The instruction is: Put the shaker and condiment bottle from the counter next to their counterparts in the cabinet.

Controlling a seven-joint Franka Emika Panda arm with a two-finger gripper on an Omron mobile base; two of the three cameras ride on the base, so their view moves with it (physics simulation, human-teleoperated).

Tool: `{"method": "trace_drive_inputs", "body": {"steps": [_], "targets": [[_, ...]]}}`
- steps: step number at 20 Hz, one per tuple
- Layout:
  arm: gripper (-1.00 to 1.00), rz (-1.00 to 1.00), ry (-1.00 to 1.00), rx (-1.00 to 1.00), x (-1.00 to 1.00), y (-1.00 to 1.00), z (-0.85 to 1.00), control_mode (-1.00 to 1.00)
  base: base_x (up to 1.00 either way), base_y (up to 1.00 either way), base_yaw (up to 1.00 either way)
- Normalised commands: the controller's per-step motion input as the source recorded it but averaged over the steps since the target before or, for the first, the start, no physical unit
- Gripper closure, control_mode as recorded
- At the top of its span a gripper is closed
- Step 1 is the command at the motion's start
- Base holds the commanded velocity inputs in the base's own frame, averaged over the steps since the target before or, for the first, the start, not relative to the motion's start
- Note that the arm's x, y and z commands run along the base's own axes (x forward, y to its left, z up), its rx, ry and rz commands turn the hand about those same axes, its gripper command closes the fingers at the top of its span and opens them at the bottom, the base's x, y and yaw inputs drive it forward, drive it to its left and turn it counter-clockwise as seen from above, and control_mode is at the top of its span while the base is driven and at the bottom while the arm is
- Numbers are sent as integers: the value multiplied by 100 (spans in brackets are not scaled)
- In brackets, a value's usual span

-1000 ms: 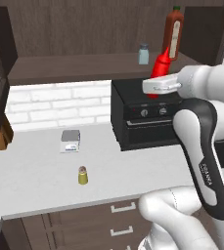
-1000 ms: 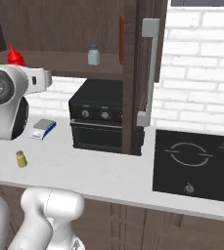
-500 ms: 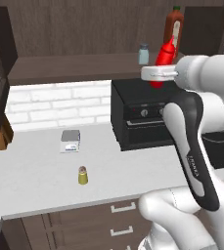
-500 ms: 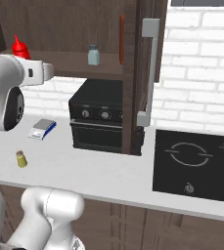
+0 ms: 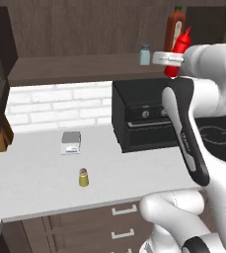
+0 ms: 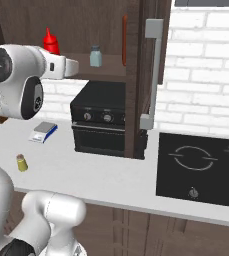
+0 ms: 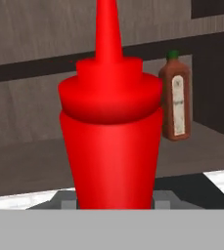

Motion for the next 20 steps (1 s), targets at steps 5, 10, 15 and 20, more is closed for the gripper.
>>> {"method": "trace_drive_inputs", "body": {"steps": [5,10,15,20], "targets": [[100,-19,0,1,31,-28,0,-100,0,0,0],[100,-16,3,0,31,-33,0,-100,0,0,0],[100,-14,2,0,32,-40,0,-100,0,0,0],[100,-6,5,0,10,-5,-17,-100,0,0,0]]}}
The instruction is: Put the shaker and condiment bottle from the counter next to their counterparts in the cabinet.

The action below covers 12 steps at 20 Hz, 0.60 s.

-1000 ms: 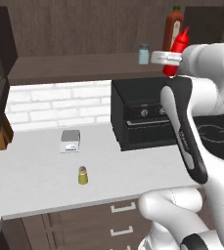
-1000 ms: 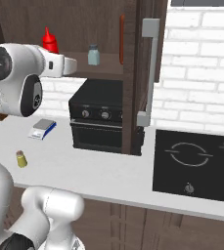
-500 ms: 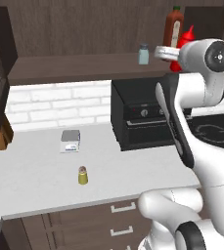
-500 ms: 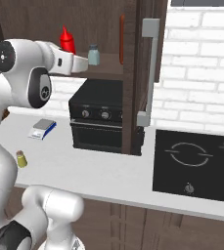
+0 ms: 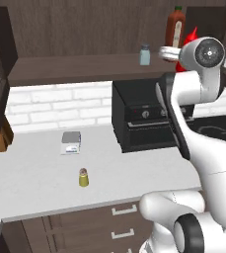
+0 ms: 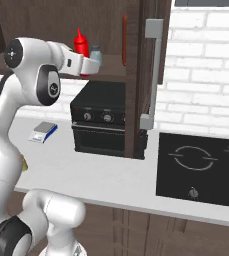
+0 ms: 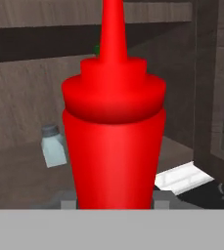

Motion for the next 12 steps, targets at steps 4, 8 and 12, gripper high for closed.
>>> {"method": "trace_drive_inputs", "body": {"steps": [4,8,12], "targets": [[100,-3,5,0,29,-3,0,-100,0,0,0],[100,-5,5,0,41,-16,0,-100,0,0,0],[100,-7,2,0,26,-19,-5,-100,0,0,0]]}}
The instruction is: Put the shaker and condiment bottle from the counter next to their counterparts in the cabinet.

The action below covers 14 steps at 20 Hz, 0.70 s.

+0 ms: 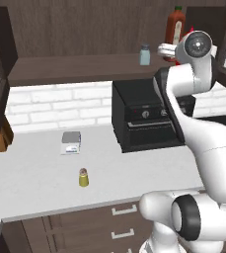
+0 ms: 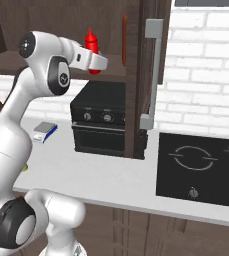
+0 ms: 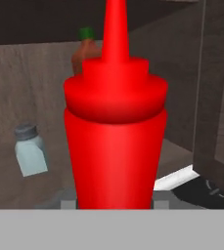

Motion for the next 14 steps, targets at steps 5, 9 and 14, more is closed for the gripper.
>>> {"method": "trace_drive_inputs", "body": {"steps": [5,9,14], "targets": [[100,-8,2,-1,21,-15,-24,-100,0,0,0],[100,-7,6,0,26,-12,-8,-100,0,0,0],[100,-7,7,0,33,-12,0,-100,0,0,0]]}}
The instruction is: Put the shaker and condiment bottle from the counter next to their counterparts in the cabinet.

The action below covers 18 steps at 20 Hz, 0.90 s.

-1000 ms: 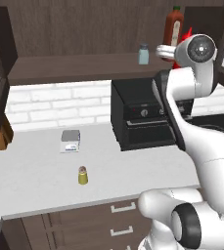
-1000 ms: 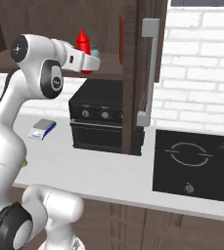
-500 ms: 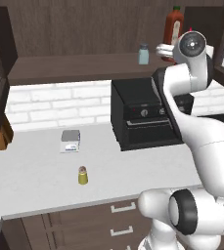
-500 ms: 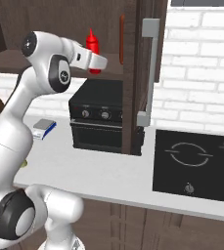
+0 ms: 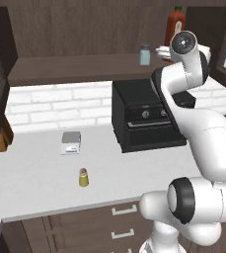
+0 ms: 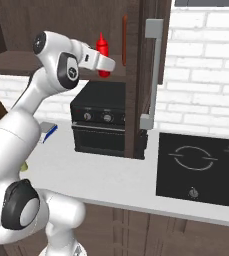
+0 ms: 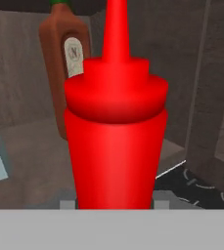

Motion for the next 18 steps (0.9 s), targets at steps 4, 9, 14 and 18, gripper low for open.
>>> {"method": "trace_drive_inputs", "body": {"steps": [4,9,14,18], "targets": [[100,-5,1,0,23,-15,-4,-100,0,0,0],[100,-2,0,0,27,-21,-7,-100,0,0,0],[100,0,0,0,30,-18,-25,-100,0,0,0],[100,0,0,0,38,-13,-27,-100,0,0,0]]}}
